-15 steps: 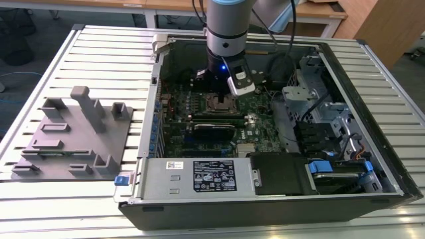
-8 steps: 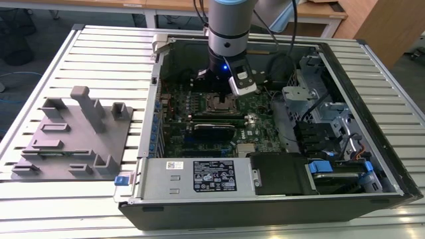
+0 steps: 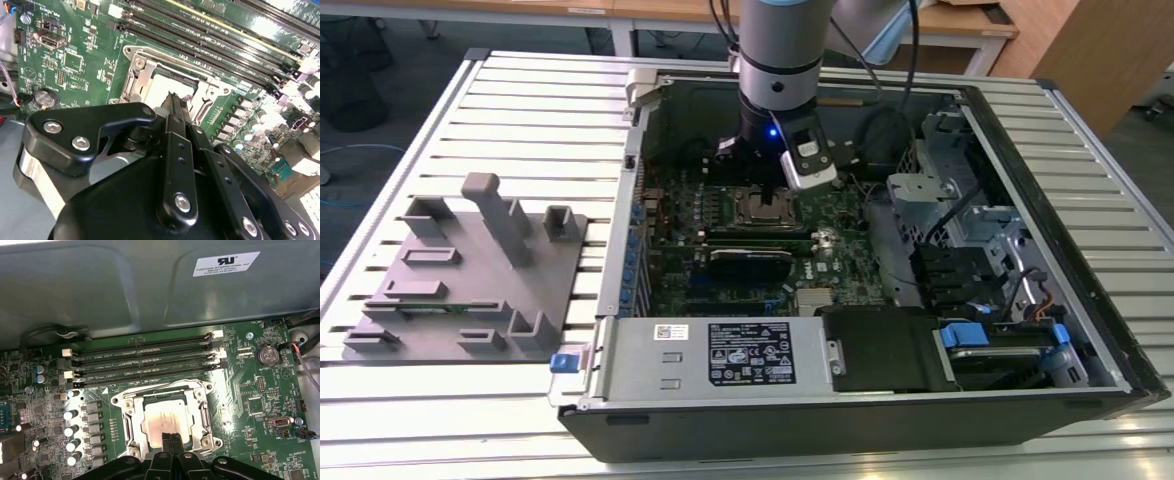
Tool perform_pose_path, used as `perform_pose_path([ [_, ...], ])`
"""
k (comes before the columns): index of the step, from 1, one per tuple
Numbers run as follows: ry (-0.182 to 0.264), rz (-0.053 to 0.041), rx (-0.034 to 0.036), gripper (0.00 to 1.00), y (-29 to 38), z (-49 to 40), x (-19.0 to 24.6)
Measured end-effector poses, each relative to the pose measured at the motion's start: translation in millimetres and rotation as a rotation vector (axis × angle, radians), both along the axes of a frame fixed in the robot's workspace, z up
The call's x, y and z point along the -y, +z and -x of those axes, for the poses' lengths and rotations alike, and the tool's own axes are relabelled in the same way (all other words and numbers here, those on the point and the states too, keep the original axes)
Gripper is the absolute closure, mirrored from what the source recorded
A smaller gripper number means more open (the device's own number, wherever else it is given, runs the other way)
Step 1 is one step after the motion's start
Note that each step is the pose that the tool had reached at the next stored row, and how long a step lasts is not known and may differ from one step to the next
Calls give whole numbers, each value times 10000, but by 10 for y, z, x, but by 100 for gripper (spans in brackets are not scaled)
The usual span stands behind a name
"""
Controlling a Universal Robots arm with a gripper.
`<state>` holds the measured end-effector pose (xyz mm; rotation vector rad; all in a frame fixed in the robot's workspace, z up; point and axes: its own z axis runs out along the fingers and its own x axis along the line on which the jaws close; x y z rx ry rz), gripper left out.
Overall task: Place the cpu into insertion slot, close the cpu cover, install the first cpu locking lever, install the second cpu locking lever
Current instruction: 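Install the second cpu locking lever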
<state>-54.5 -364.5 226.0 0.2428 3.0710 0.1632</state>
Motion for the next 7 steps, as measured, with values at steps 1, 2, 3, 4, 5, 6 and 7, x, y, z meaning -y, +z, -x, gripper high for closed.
perform_pose_path([
  [1, 0, 1, 0, 90, 1, 0, 0],
  [2, 0, 3, -2, 90, 2, 0, 1],
  [3, 0, 3, -2, 90, 2, 0, 0],
  [4, 0, 3, -2, 90, 7, 0, 0],
  [5, 0, 3, -2, 90, 11, 0, 0],
  [6, 0, 3, -2, 90, 11, 0, 0],
  [7, 0, 3, -2, 90, 12, 0, 0],
])
